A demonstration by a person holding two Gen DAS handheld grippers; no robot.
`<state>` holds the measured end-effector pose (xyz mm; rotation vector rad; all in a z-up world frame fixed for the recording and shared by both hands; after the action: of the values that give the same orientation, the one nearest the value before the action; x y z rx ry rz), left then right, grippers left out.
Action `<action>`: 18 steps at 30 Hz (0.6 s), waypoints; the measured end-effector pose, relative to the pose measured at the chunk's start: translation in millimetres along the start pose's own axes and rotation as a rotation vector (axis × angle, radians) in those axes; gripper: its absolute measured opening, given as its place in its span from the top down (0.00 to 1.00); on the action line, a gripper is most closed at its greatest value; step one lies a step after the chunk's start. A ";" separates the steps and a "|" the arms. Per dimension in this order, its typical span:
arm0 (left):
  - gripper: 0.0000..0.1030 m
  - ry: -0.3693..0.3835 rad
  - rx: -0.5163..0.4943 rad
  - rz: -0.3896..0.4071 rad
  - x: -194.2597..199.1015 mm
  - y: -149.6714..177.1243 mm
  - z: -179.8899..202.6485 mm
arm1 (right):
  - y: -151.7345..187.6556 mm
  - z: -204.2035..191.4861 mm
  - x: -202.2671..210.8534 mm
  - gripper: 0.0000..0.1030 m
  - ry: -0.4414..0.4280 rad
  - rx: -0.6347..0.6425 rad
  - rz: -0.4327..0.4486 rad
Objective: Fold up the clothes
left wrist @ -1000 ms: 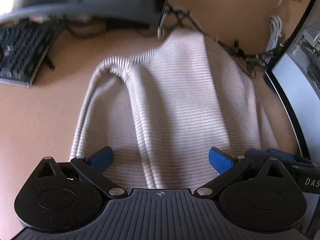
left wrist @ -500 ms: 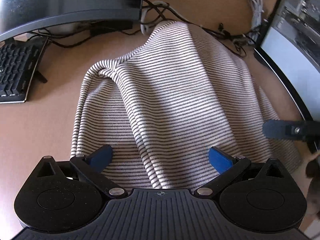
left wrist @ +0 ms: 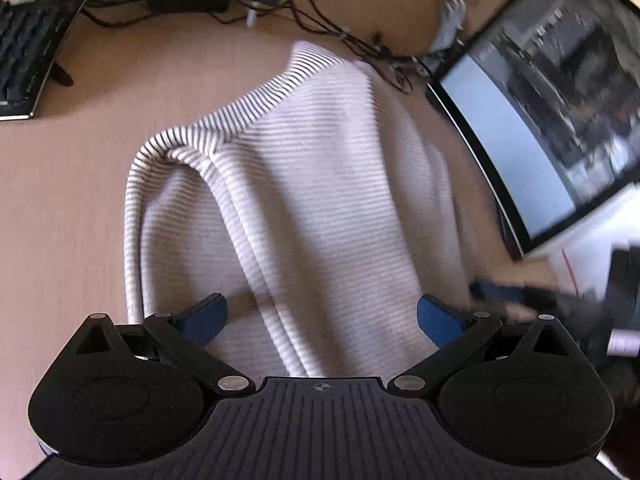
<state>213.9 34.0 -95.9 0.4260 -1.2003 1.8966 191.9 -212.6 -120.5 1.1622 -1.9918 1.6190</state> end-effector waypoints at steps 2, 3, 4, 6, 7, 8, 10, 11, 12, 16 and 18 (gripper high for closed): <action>0.00 0.015 0.000 -0.002 -5.1 -4.1 3.8 | -1.3 -2.2 -1.1 0.00 0.035 -0.017 -0.001; 0.00 0.019 -0.004 -0.003 -8.5 -5.6 6.6 | -2.4 -0.8 -0.5 0.00 0.032 -0.035 -0.001; 0.00 0.022 -0.008 -0.004 -11.9 -7.1 9.4 | -3.6 0.7 0.1 0.00 0.029 -0.052 -0.001; 0.00 0.041 0.013 0.015 -19.8 -11.1 16.3 | -5.4 3.5 1.5 0.00 0.020 -0.083 -0.001; 0.00 0.051 0.025 0.026 -23.9 -13.1 19.8 | -4.8 4.9 2.7 0.00 0.007 -0.083 -0.002; 0.02 0.060 0.062 0.064 -19.9 -20.8 20.5 | -4.1 6.3 3.9 0.00 -0.005 -0.084 -0.003; 0.03 0.077 0.152 0.155 -6.8 -39.8 19.7 | -2.8 9.1 6.4 0.00 -0.031 -0.084 -0.005; 0.03 0.086 0.196 0.201 -0.1 -49.3 19.1 | -2.2 10.4 7.7 0.00 -0.043 -0.084 -0.006; 0.03 0.094 0.241 0.246 6.8 -58.8 18.4 | -1.5 11.4 8.8 0.00 -0.054 -0.083 -0.007; 0.03 -0.050 0.252 0.550 64.1 -110.6 -12.8 | 2.1 7.4 9.7 0.00 -0.053 -0.048 -0.003; 0.01 -0.136 0.294 0.632 89.9 -130.3 -42.2 | 3.3 3.4 8.7 0.00 -0.038 -0.020 -0.008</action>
<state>269.0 138.0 18.0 0.3593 -1.2403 2.6435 184.9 -219.0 -117.8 1.2006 -2.0193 1.5814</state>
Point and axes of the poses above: each gripper's, at about its wrist camera, not at the fingertips, and x roughly against the way its jaws point, z to its right, y to its underside, the point moved 6 cm from there along -x, roughly the way its jaws point, and after that the axes turned 10 degrees about z, right-handed, at the moved point
